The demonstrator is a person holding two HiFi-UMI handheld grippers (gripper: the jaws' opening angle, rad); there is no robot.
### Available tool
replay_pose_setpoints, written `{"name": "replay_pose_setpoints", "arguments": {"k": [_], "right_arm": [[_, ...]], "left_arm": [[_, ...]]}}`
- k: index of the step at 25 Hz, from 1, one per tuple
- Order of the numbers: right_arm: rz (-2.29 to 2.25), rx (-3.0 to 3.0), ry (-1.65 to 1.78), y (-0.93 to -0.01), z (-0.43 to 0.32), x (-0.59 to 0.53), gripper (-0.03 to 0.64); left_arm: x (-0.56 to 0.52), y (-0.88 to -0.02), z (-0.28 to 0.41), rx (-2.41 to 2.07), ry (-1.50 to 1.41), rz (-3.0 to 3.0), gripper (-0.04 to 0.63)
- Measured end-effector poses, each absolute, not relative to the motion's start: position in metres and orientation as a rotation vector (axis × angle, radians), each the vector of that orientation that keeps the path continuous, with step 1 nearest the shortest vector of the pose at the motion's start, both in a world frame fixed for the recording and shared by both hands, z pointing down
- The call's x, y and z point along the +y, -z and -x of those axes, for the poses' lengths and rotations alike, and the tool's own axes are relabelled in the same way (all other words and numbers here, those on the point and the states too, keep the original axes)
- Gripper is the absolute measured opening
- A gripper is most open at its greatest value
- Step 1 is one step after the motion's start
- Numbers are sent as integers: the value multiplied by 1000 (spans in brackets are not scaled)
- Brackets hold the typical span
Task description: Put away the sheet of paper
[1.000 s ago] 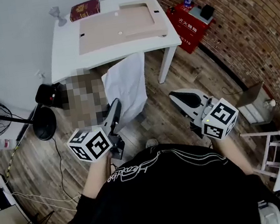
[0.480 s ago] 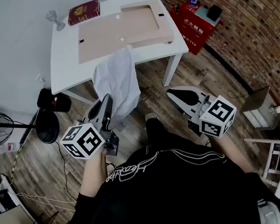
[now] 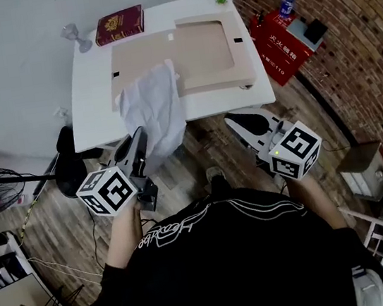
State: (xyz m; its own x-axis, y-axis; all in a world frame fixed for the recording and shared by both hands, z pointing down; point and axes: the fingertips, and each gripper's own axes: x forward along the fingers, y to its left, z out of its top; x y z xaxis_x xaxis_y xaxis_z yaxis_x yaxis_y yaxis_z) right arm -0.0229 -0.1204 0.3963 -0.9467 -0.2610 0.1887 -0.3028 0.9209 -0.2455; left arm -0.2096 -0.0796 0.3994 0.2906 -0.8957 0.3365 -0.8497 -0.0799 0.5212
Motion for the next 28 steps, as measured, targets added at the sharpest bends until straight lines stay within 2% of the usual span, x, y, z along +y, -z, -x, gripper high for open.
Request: {"name": "replay_pose_setpoints", "arguments": {"k": [13,28], "right_arm": [[-359,-2949,-368,-387,44,-213,2],[-556,-2928,-353,-376,63,-280,2]], "left_arm": [[-179,-388,242,-1618,97,-1889,31],[-273,-413,287,-1460,119,-1854,31]]}}
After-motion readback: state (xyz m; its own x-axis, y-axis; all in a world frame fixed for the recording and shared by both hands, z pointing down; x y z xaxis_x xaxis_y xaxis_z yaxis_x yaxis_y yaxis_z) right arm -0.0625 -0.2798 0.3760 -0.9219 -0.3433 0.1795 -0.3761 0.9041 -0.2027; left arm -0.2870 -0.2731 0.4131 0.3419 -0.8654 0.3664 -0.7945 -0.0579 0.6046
